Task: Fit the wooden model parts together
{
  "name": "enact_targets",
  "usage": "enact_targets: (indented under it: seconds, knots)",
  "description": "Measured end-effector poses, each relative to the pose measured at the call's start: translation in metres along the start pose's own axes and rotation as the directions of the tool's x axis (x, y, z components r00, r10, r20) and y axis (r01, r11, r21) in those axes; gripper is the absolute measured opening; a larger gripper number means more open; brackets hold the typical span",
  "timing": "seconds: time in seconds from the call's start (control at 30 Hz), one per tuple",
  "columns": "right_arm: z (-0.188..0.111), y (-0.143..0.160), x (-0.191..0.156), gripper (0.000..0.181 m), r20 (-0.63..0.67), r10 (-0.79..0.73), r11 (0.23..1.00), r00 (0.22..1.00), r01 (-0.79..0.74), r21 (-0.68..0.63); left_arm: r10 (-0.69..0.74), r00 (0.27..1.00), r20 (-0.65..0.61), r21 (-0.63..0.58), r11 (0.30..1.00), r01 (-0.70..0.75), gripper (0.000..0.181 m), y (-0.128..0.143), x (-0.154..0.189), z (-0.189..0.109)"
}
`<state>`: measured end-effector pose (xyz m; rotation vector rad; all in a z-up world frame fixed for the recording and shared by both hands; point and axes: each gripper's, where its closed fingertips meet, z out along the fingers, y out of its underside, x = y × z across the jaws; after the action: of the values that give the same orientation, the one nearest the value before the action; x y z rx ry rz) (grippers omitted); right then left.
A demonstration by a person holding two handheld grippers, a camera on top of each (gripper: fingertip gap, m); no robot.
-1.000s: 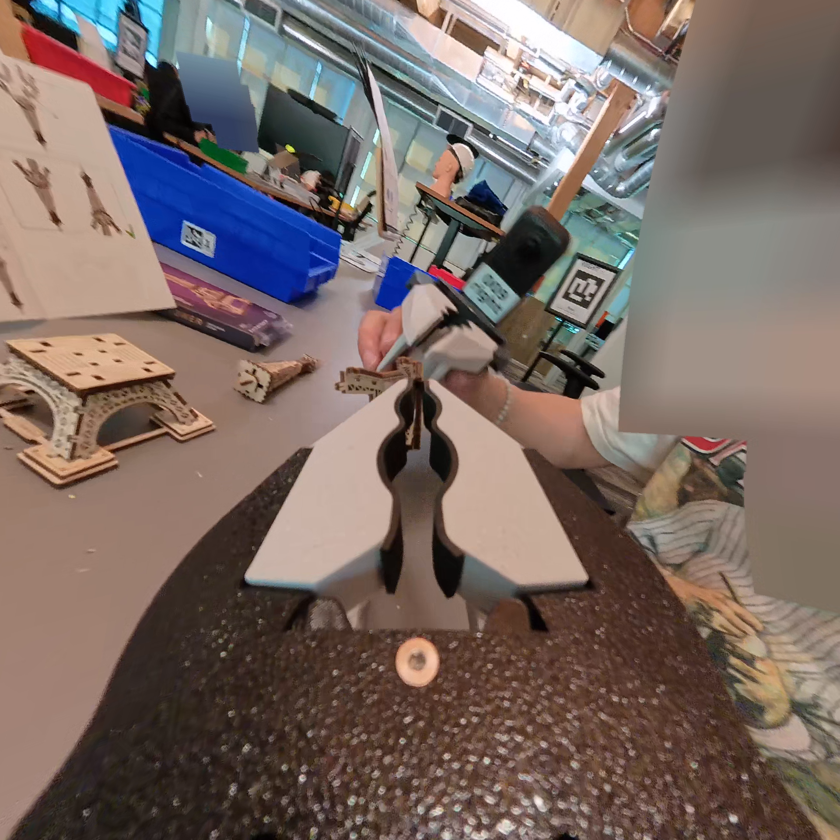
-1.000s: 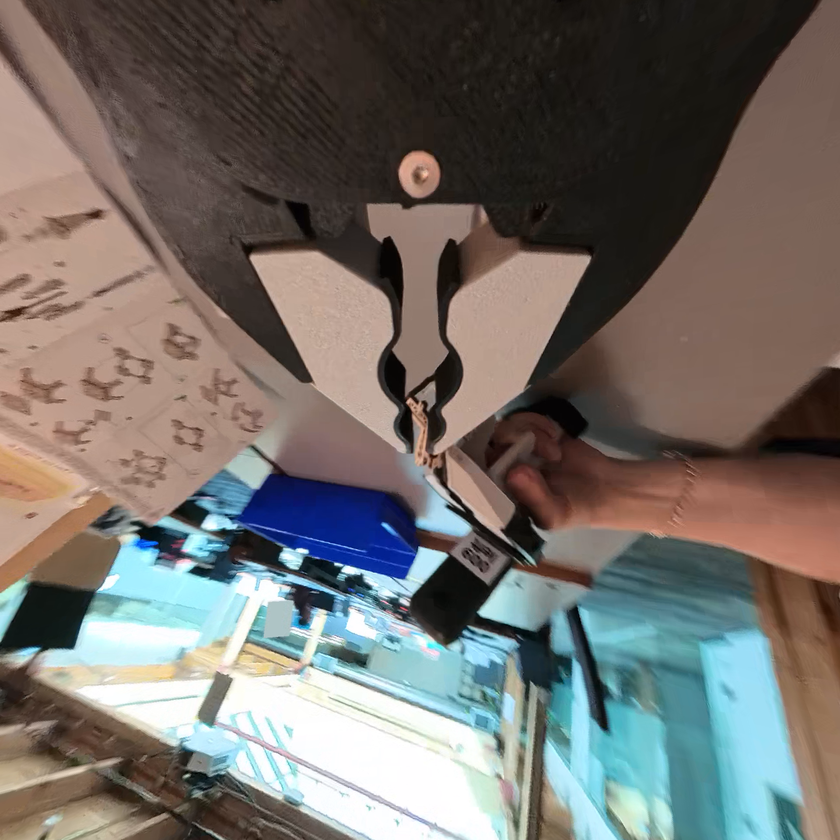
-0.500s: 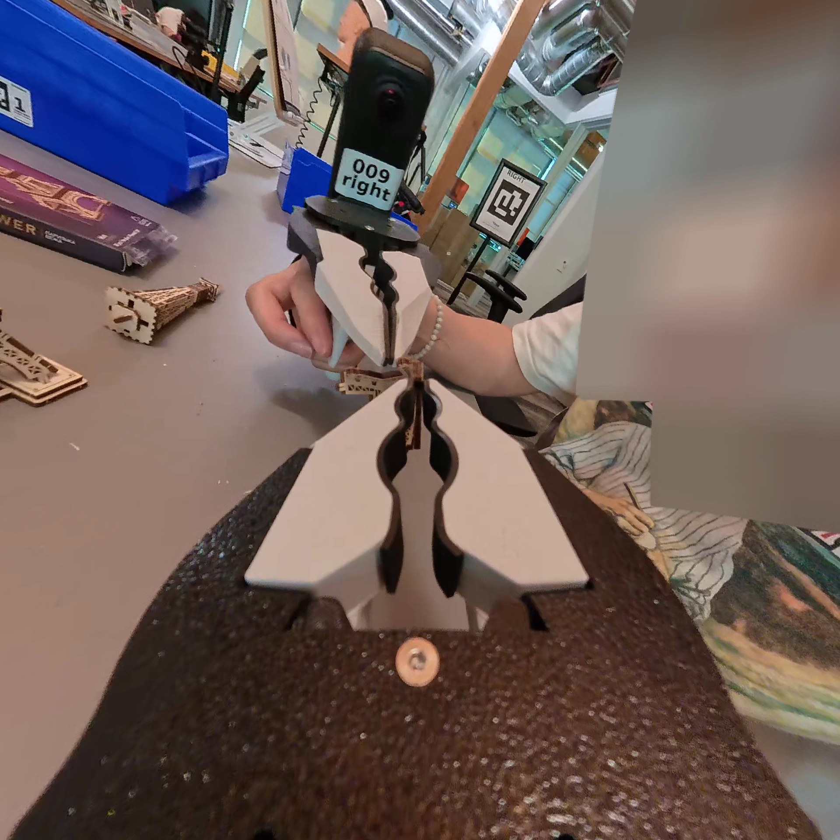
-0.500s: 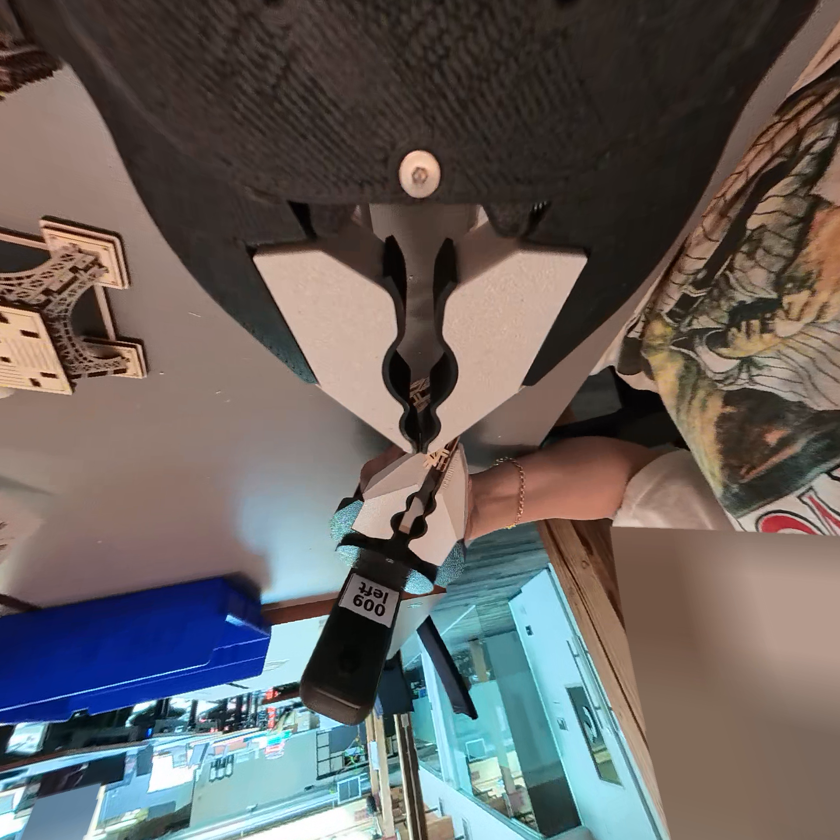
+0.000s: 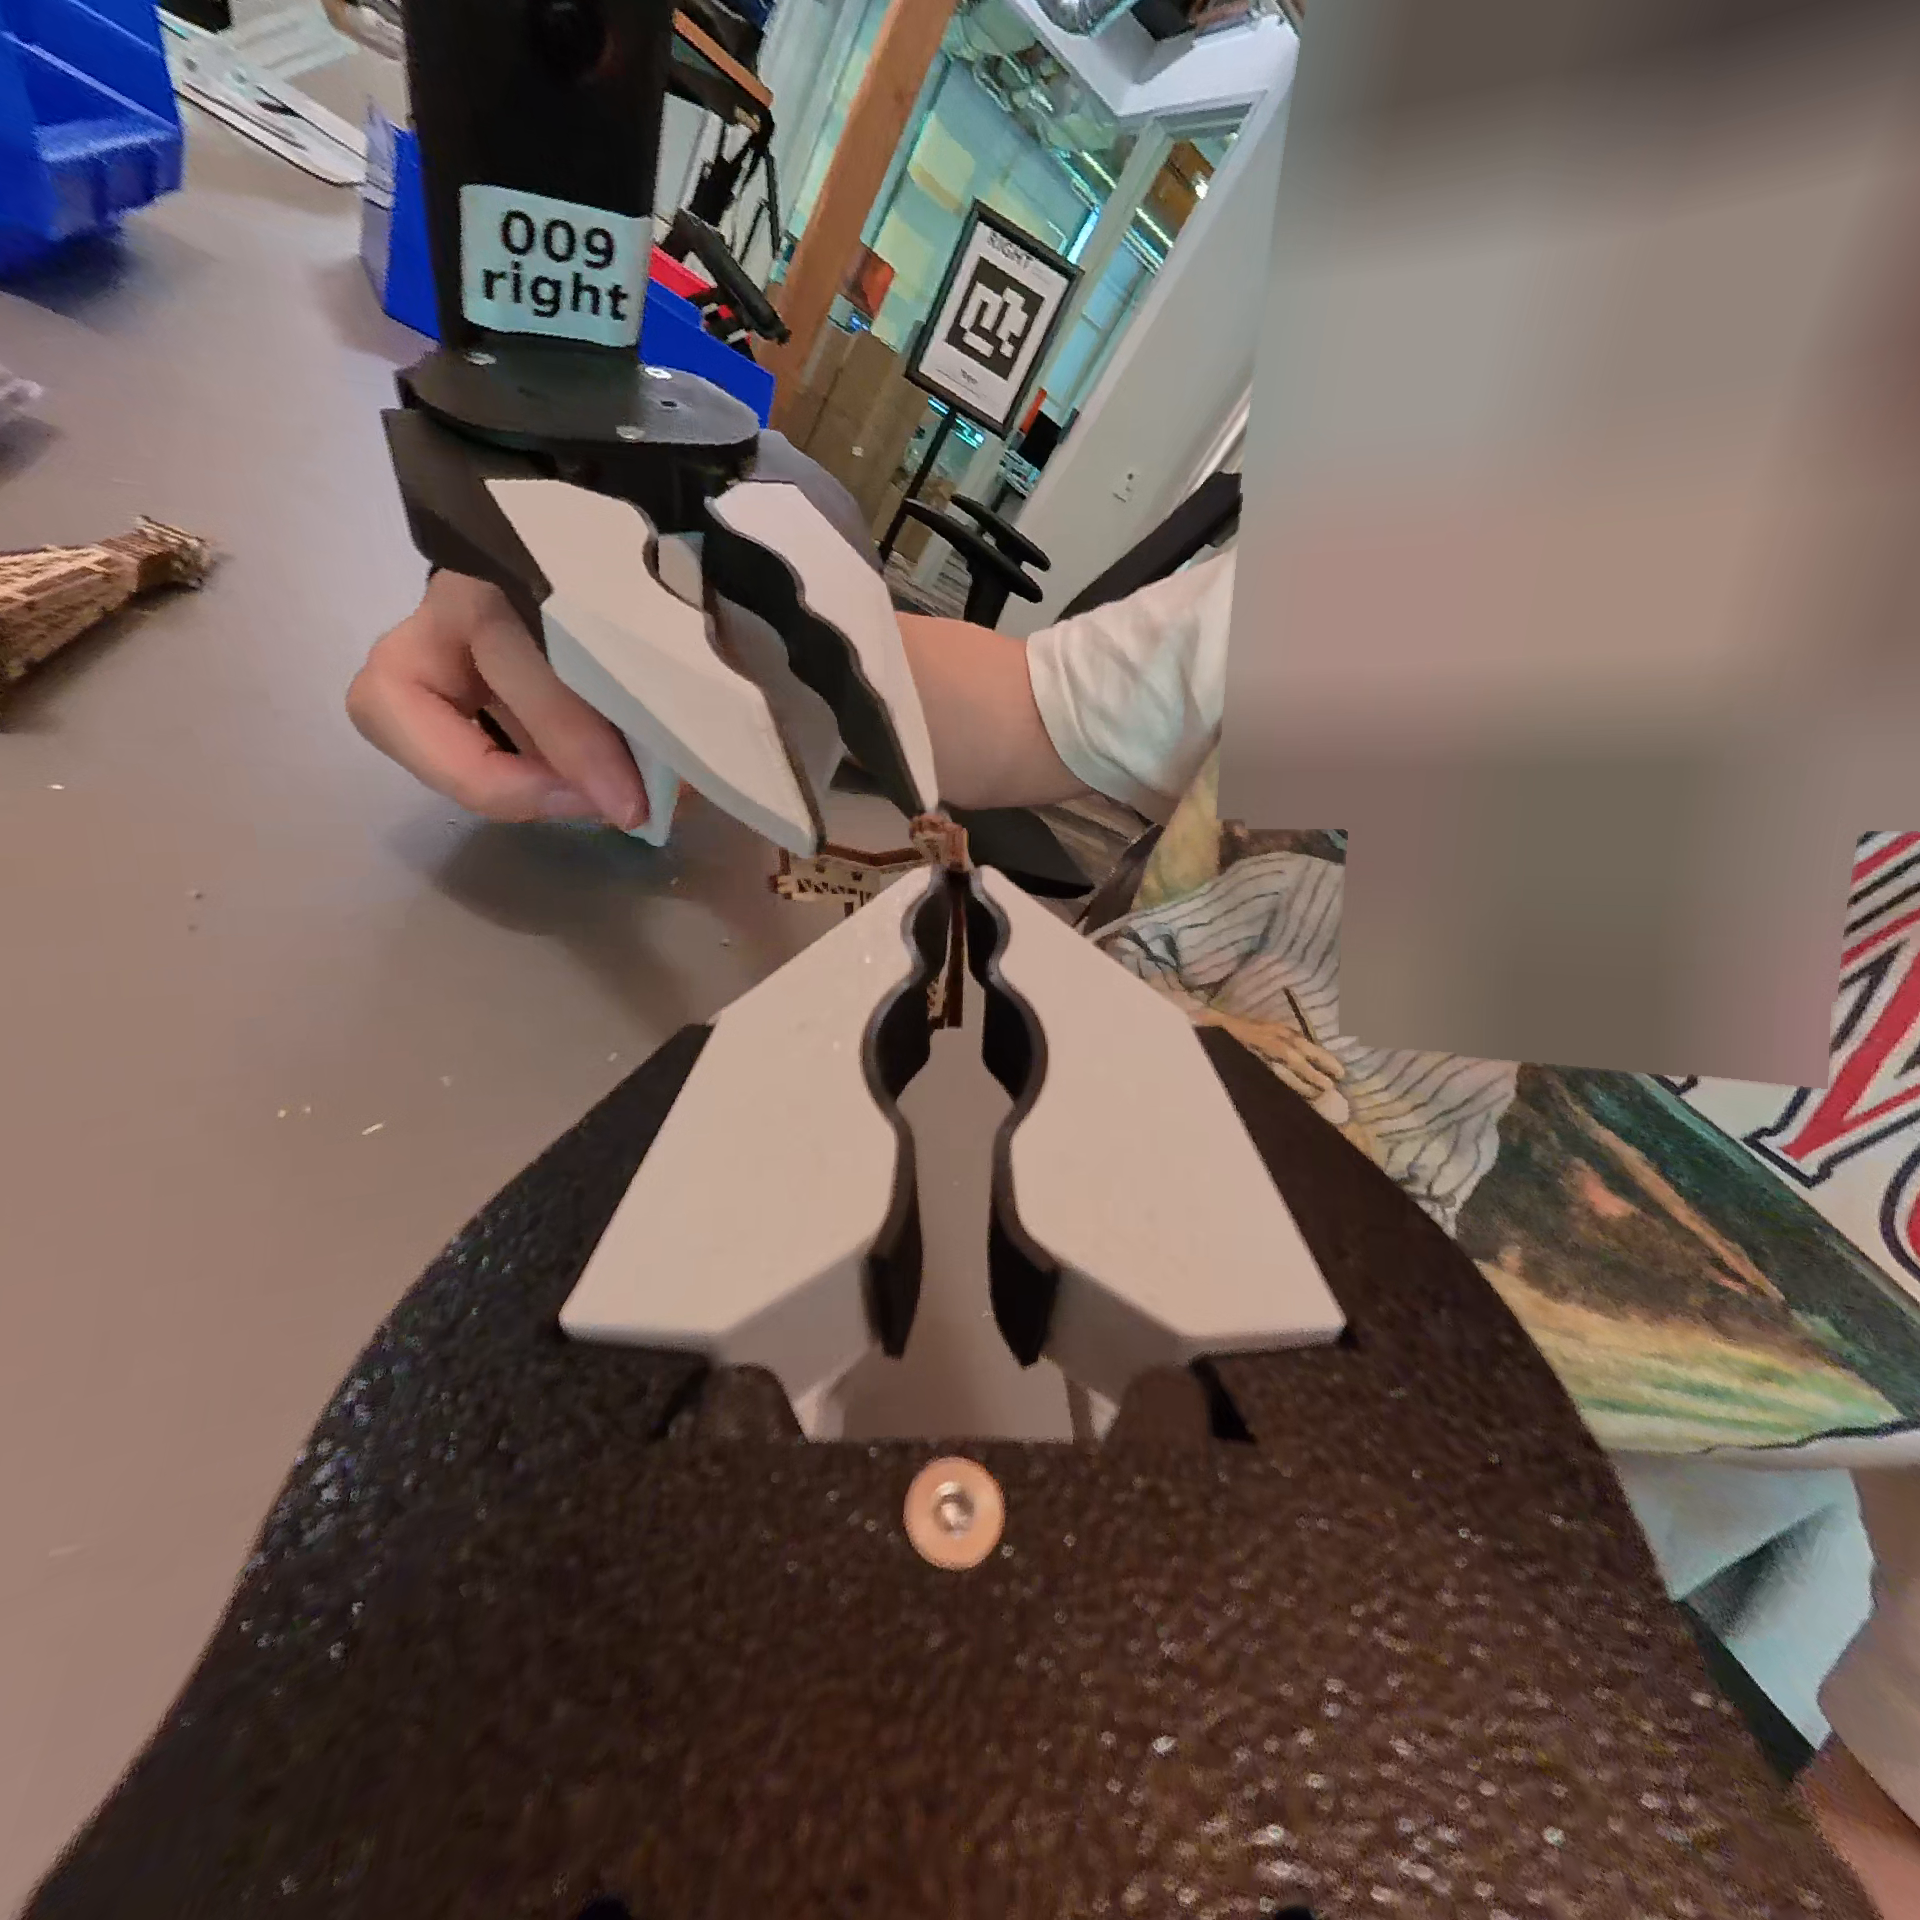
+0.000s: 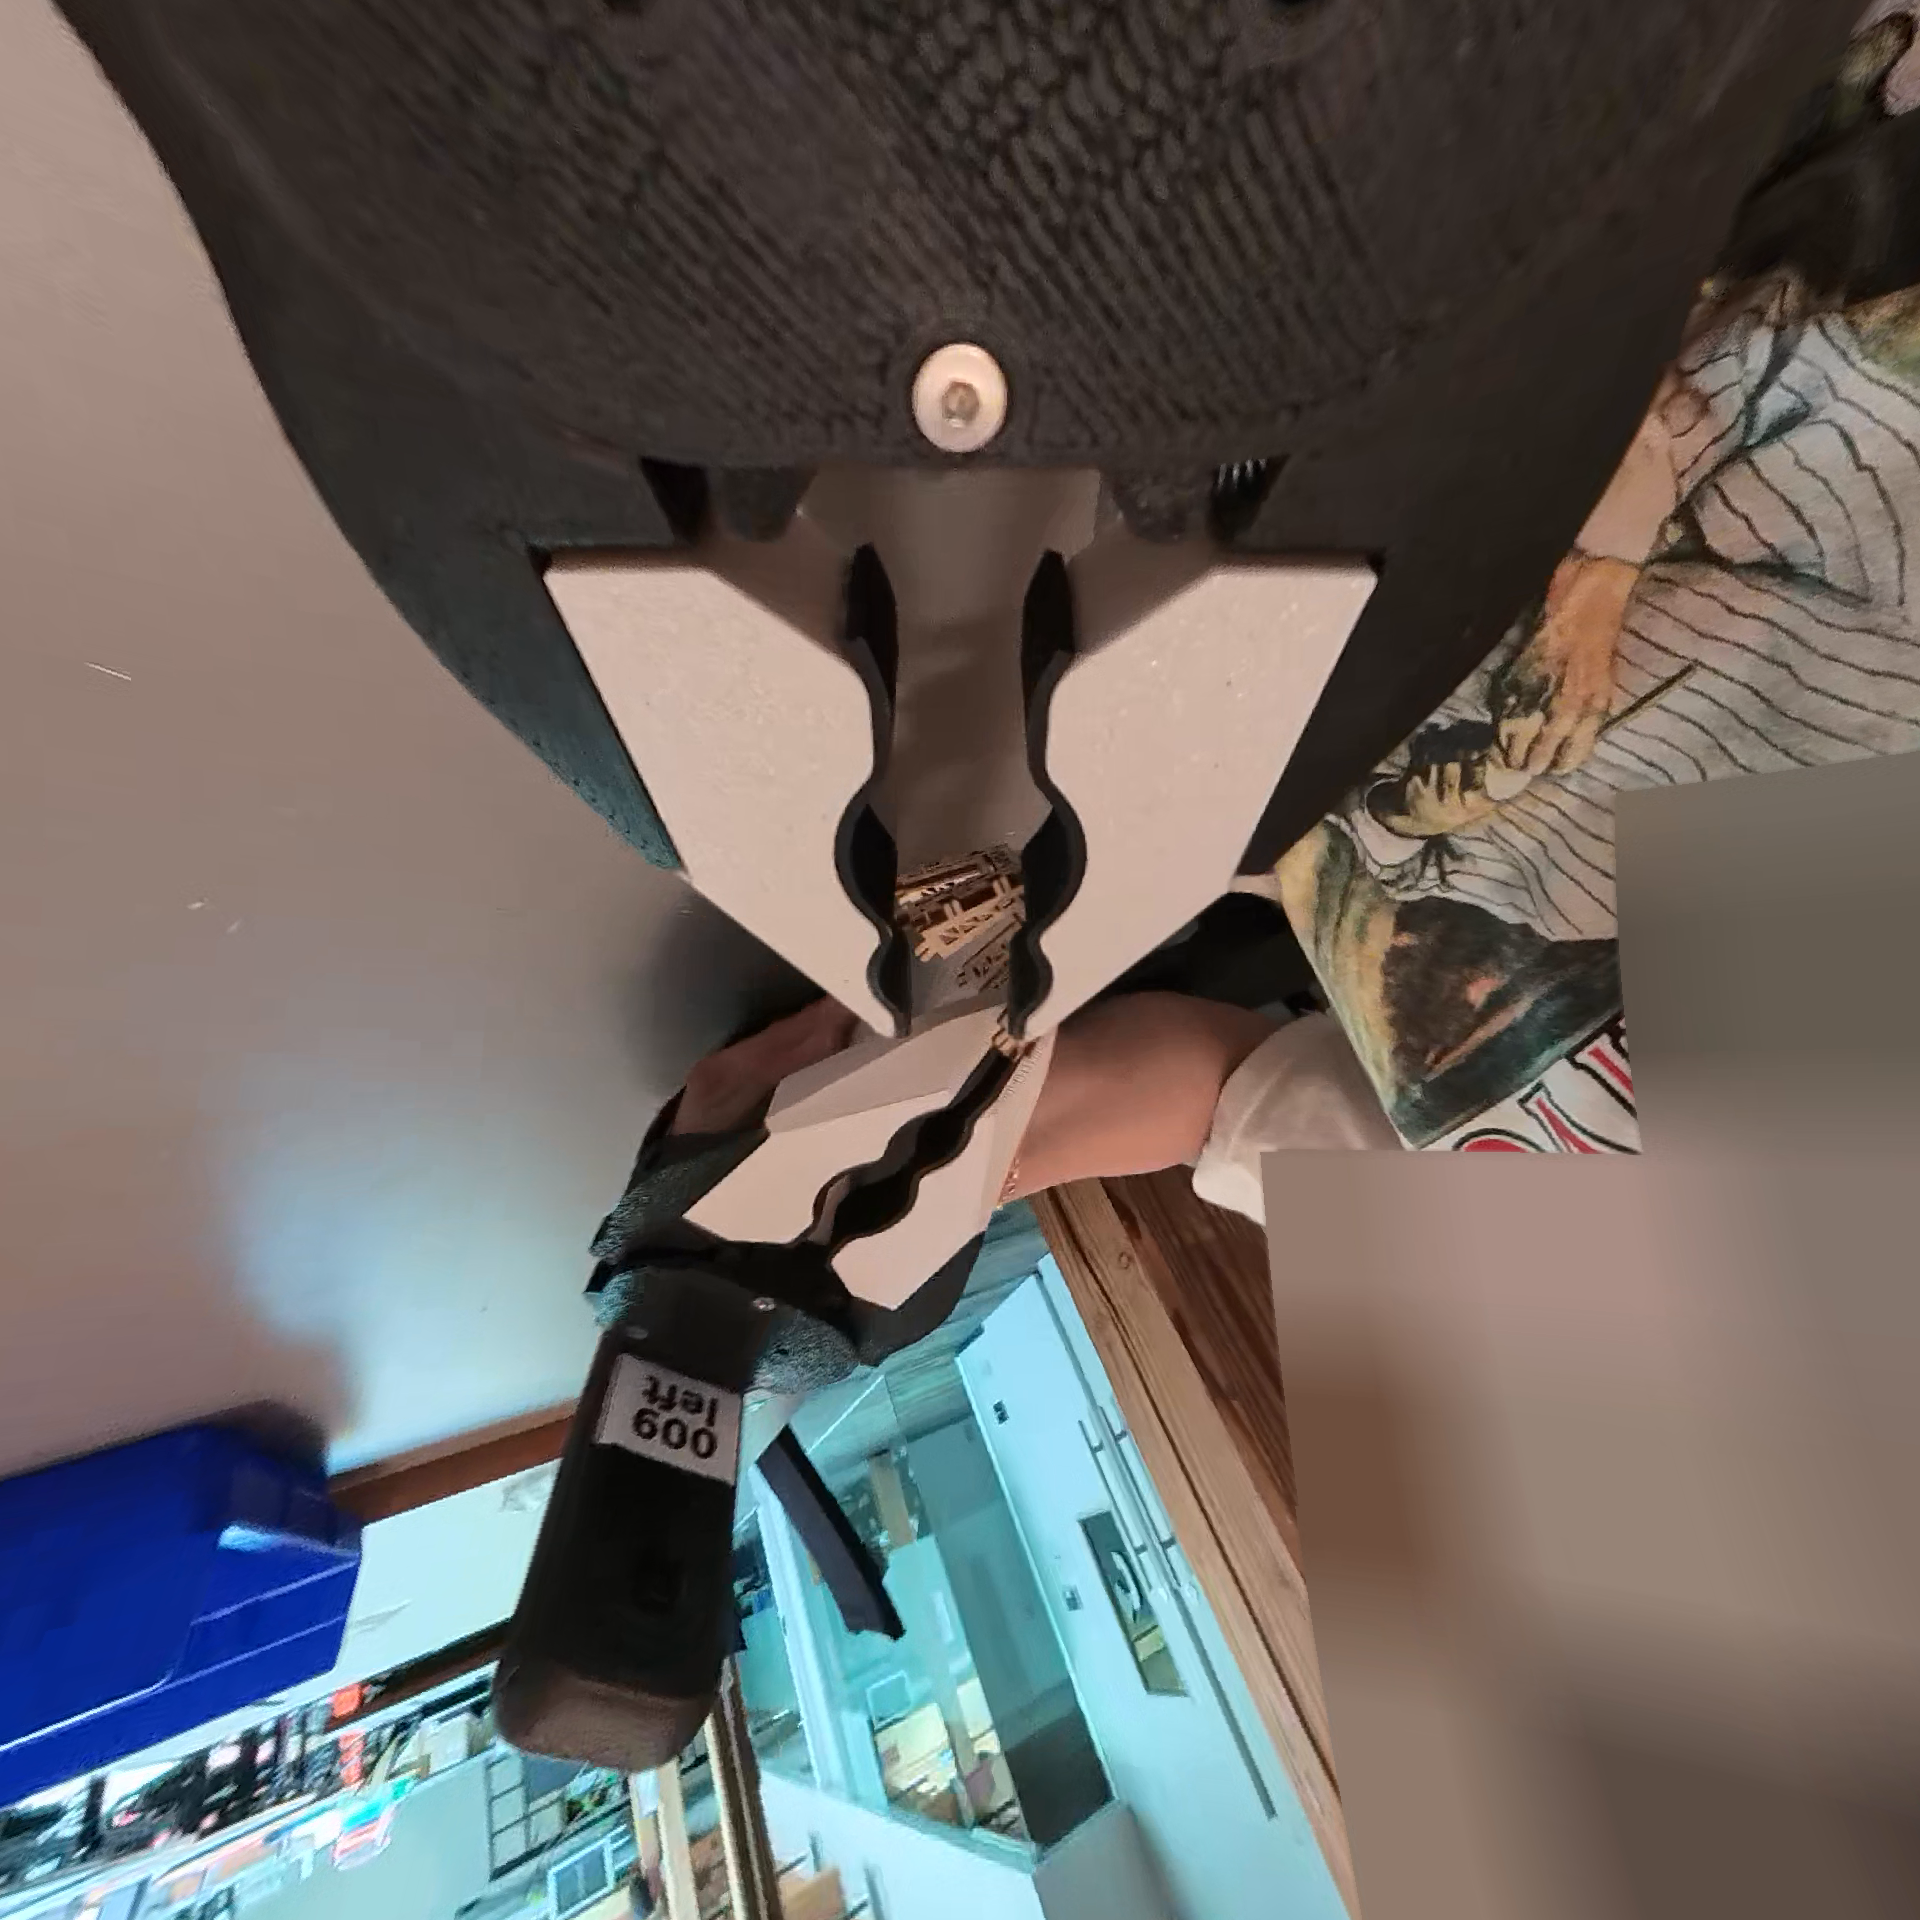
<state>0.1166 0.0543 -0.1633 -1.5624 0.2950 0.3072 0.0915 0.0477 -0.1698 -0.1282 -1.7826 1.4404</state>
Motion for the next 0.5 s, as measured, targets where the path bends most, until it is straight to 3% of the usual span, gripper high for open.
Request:
enact_targets:
  seconds: [0.03, 0.23, 0.33, 0.5]
  knots:
    - [0.001, 0.001, -0.002, 0.015, 0.018, 0.017, 1.000, 1.000, -0.017, -0.002, -0.001, 1.000, -0.010, -0.006, 1.000, 0.001, 0.000, 0.001, 0.001, 0.000]
    - [0.005, 0.008, -0.015, 0.019, 0.108, 0.081, 0.996, 0.991, -0.077, -0.039, -0.005, 0.998, -0.061, -0.018, 1.000, 0.004, 0.000, 0.003, 0.009, 0.001]
    - [0.006, 0.008, -0.024, 0.006, 0.167, 0.098, 0.995, 0.981, -0.093, -0.041, -0.008, 0.997, -0.072, -0.024, 1.000, 0.007, 0.000, 0.004, 0.010, 0.002]
    - [0.008, 0.009, -0.027, 0.005, 0.192, 0.128, 0.992, 0.973, -0.122, -0.046, -0.007, 0.996, -0.085, -0.033, 0.999, 0.004, 0.000, 0.005, 0.013, 0.003]
